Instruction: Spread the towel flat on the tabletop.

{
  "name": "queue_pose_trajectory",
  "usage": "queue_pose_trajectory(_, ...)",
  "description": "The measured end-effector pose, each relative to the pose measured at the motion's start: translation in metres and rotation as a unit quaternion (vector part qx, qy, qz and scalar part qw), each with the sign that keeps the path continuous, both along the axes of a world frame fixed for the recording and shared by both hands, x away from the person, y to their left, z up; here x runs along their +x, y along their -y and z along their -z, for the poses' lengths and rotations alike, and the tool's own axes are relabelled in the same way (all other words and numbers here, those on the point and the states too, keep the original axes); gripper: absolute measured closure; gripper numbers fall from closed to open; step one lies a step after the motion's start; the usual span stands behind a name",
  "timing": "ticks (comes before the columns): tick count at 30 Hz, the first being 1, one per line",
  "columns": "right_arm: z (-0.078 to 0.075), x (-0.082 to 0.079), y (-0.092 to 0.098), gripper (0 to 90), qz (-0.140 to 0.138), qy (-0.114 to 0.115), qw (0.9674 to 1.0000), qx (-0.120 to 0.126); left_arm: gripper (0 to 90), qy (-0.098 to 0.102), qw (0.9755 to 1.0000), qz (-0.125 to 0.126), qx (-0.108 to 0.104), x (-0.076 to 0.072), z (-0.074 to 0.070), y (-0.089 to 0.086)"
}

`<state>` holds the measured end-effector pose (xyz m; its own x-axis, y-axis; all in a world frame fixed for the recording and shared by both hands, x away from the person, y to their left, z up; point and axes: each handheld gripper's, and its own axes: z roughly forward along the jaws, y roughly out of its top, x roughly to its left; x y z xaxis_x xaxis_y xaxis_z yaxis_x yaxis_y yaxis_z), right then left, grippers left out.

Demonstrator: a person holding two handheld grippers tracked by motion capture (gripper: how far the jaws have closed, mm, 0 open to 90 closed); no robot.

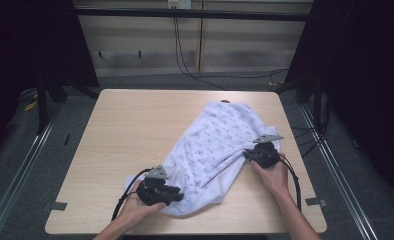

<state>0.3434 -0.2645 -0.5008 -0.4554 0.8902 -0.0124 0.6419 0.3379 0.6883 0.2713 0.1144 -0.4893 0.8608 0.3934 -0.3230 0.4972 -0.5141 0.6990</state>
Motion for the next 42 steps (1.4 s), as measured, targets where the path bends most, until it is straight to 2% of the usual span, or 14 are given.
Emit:
queue_pose_trajectory(5,-0.007,-0.008,0.01,61.0,0.009,-0.01,0.9997,0.022,49.0,0.023,0.9981,-0.038,-0.042,0.008,-0.018,-0.032)
queue_pose_trajectory(11,-0.045,-0.053,-0.003,52.9,-0.033,0.031,0.9974,0.056,53.6,0.025,0.9928,-0.117,-0.006,0.024,-0.008,-0.082)
queue_pose_trajectory(13,-0.055,-0.071,-0.017,52.5,-0.079,0.049,0.9921,0.084,49.9,0.045,0.9901,-0.128,0.036,0.025,-0.001,-0.085)
queue_pose_trajectory(16,-0.056,-0.088,-0.049,55.0,-0.141,0.032,0.984,0.104,47.5,0.035,0.9909,-0.122,0.045,0.027,0.006,-0.082)
queue_pose_trajectory(19,-0.048,-0.093,-0.097,59.5,-0.207,-0.002,0.9699,0.128,64.9,0.047,0.9904,-0.117,0.055,0.028,0.009,-0.077)
queue_pose_trajectory(20,-0.048,-0.093,-0.097,59.5,-0.207,-0.002,0.9699,0.128,64.9,0.053,0.9894,-0.117,0.067,0.029,0.008,-0.077)
queue_pose_trajectory(21,-0.045,-0.096,-0.12,59.3,-0.237,-0.007,0.9628,0.13,71.4,0.057,0.9888,-0.12,0.068,0.029,0.008,-0.076)
queue_pose_trajectory(22,-0.045,-0.096,-0.12,59.3,-0.237,-0.007,0.9628,0.13,71.4,0.058,0.9887,-0.124,0.062,0.03,0.009,-0.076)
queue_pose_trajectory(26,-0.032,-0.103,-0.175,58.7,-0.291,-0.025,0.9496,0.114,73.6,0.054,0.9891,-0.124,0.058,0.031,0.01,-0.078)
queue_pose_trajectory(32,-0.016,-0.111,-0.212,63.5,-0.34,-0.05,0.9346,0.09,71.9,0.054,0.9898,-0.119,0.057,0.032,0.01,-0.078)
queue_pose_trajectory(33,-0.014,-0.112,-0.216,63.6,-0.346,-0.051,0.933,0.083,71.9,0.051,0.9895,-0.126,0.05,0.033,0.011,-0.078)
queue_pose_trajectory(38,-0.012,-0.107,-0.222,60.9,-0.34,-0.035,0.9373,0.069,71.6,0.056,0.9894,-0.123,0.053,0.034,0.011,-0.076)
queue_pose_trajectory(39,-0.01,-0.104,-0.224,59.4,-0.346,-0.048,0.9329,0.086,71.6,0.054,0.9896,-0.123,0.051,0.034,0.011,-0.077)
queue_pose_trajectory(42,-0.005,-0.107,-0.228,55.3,-0.355,-0.039,0.9316,0.067,71.6,0.054,0.9895,-0.124,0.05,0.035,0.011,-0.077)
